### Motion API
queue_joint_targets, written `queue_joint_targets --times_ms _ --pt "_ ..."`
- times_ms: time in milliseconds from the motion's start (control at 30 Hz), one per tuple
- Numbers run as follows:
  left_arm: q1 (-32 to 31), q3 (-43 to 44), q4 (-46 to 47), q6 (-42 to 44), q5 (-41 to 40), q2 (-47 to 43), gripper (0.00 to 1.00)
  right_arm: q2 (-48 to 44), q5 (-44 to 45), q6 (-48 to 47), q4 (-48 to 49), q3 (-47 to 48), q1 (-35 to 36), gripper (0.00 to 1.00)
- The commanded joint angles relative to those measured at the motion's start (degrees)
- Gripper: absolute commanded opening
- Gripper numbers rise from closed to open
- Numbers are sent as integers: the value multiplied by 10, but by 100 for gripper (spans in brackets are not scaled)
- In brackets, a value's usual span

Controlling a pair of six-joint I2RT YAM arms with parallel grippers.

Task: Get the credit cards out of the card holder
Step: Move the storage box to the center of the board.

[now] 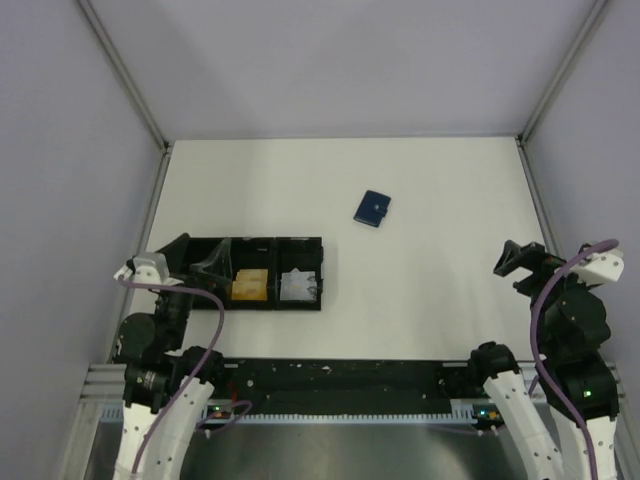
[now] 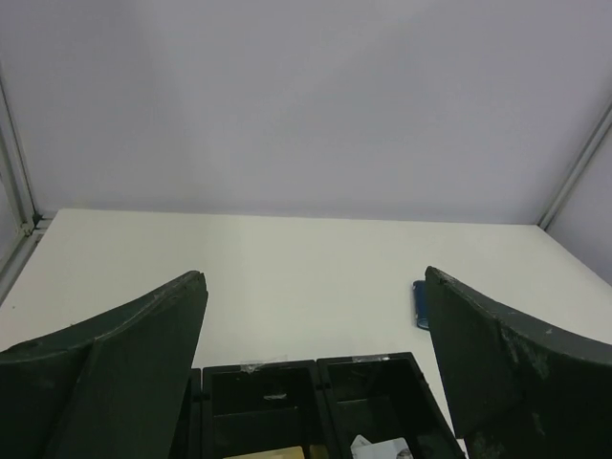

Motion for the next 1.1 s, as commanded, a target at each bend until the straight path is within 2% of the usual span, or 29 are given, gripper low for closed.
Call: queue_joint_targets --times_ms 0,100,267,433,633,900,967,1067 --pt "4 1 27 -17 25 20 99 -4 -28 -5 23 -1 8 99" --pt "4 11 16 -27 16 39 99 1 -60 -13 25 -2 7 99" --pt "4 52 -69 -54 -8 100 99 4 -114 -24 30 -1 8 99" --pt "4 86 -166 -84 -8 189 99 4 -147 -22 33 -2 8 99" --pt "4 97 -226 -120 -8 321 99 1 -175 -19 33 -5 8 99" --pt "1 159 -256 -125 61 502 99 -2 -188 -10 38 -11 16 99" --pt "-16 177 -258 -128 69 532 99 -2 -188 -9 38 -12 20 99" --pt "-72 208 -258 -131 24 578 98 -3 -189 -10 38 -13 25 99"
